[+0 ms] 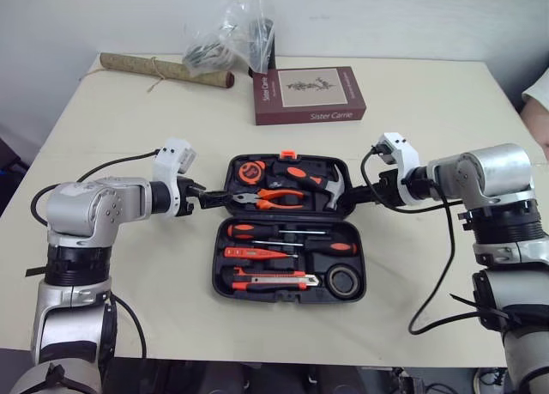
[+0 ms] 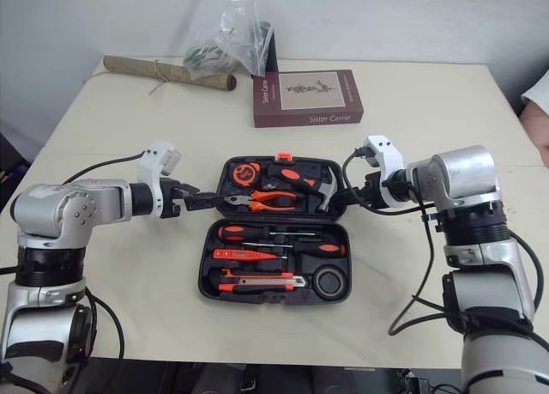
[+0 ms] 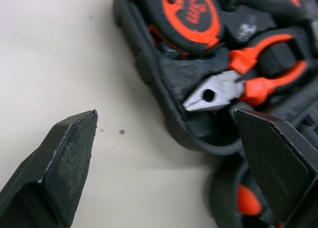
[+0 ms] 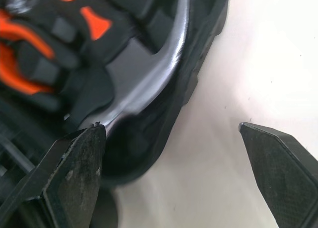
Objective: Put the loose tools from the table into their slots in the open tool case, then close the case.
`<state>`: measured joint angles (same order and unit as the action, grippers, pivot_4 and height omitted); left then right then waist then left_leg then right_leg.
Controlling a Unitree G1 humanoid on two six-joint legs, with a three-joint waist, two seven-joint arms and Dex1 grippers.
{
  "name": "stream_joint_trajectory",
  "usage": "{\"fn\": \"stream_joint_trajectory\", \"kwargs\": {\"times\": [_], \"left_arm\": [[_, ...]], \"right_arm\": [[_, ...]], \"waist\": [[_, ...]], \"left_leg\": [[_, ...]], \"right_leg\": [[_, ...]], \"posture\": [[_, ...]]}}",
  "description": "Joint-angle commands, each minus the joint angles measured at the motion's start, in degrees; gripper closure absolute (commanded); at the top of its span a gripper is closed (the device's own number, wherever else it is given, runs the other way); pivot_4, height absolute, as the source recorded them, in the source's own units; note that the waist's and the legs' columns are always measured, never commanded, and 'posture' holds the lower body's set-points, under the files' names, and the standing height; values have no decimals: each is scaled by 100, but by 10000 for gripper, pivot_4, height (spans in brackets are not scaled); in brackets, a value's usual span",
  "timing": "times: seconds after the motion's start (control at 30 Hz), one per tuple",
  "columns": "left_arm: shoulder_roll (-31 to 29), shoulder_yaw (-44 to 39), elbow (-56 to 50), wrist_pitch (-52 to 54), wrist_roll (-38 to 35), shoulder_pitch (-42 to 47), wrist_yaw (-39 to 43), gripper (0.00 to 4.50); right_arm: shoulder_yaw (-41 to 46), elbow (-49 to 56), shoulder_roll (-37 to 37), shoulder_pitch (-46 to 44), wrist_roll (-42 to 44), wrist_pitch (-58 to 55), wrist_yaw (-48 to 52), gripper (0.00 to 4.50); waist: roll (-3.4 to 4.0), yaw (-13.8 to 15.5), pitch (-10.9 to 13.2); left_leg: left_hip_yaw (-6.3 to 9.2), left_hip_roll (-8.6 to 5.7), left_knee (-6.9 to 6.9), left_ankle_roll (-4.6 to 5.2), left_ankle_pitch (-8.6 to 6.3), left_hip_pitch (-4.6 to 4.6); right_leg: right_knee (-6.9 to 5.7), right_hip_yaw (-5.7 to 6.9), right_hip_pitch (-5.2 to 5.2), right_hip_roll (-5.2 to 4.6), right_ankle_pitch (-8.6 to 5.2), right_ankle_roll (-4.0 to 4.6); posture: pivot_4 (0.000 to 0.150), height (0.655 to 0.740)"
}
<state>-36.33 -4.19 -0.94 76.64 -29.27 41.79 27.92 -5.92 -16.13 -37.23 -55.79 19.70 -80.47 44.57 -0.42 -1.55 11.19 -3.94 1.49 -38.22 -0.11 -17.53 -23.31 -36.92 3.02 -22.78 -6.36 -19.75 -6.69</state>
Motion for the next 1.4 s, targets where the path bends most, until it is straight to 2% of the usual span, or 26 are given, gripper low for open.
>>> {"fn": "stream_joint_trajectory", "kwargs": {"times": [0.03,0.37,0.53,0.57,0.6,0.67,0.87,0.9,0.93,1.07,1.2,1.3,1.4], "left_arm": [[-43,154,127,-26,147,232,-19,411],[349,203,205,84,197,330,-158,411],[309,262,290,63,292,347,-178,411],[287,259,298,61,305,334,-169,5564],[269,251,302,58,317,322,-160,7407],[278,199,310,62,328,308,-176,15661],[523,-12,303,92,286,282,-275,42208],[571,-45,288,104,282,271,-297,45000],[614,-69,262,115,266,255,-301,45000],[826,-323,191,-169,204,163,-333,45000],[1090,-760,27,-1269,59,-77,-62,45000],[919,-612,-207,-2299,244,-448,359,45000],[876,-582,-450,-3539,420,-805,713,45000]], "right_arm": [[62,-101,80,-222,-48,-167,-291,0],[-148,-215,-21,-209,-22,-327,-407,0],[-69,-343,41,-207,-25,-461,-547,0],[-67,-373,54,-197,-31,-474,-574,0],[-82,-398,57,-180,-56,-467,-609,2553],[-30,-446,87,-159,-55,-507,-677,8519],[288,-434,228,-129,130,-887,-817,36971],[359,-429,263,-122,143,-929,-866,41568],[442,-425,302,-113,162,-959,-905,44315],[863,-286,508,15,219,-675,-1067,44315],[788,562,422,589,112,964,-827,44315],[344,1062,3,1229,-420,2717,-562,44315],[636,1211,62,1624,-516,3952,-681,44315]], "waist": [[0,2,0],[-2,1,-1],[-3,2,-2],[-3,2,-2],[-5,2,-3],[-10,7,-6],[-25,20,-16],[-36,22,-23],[-45,27,-29],[-56,28,-36],[-76,14,-47],[-76,5,-46],[-77,6,-43]], "left_leg": [[1,-1,2,0,1,0],[-7,-3,-1,2,10,6],[-6,-4,0,2,10,5],[-6,-4,0,2,10,5],[-6,-5,0,2,10,5],[-5,-5,-2,2,10,6],[1,-6,-11,3,13,20],[2,-6,-13,4,13,21],[2,-6,-13,4,13,22],[3,-9,-13,4,13,24],[2,-8,-14,2,16,24],[-6,-13,-16,2,16,20],[-10,-17,1,2,16,14]], "right_leg": [[-4,2,-1,0,0,0],[-12,-1,1,-1,0,0],[-12,0,1,-1,0,0],[-12,0,1,-1,0,0],[-12,1,2,-2,0,0],[-12,1,5,-2,0,0],[-17,2,23,-3,1,-1],[-18,2,24,-4,1,-2],[-18,2,26,-4,1,-2],[-18,2,28,-7,2,-3],[-17,1,28,-5,5,-5],[-15,-3,21,-7,9,-11],[-5,-3,11,-9,10,-12]], "posture": [[1500,7400],[1500,7400],[1500,7400],[1500,7400],[1500,7400],[1500,7400],[1500,7400],[1500,7400],[1500,7400],[1500,7400],[1500,7400],[1500,7400],[1500,7400]]}}
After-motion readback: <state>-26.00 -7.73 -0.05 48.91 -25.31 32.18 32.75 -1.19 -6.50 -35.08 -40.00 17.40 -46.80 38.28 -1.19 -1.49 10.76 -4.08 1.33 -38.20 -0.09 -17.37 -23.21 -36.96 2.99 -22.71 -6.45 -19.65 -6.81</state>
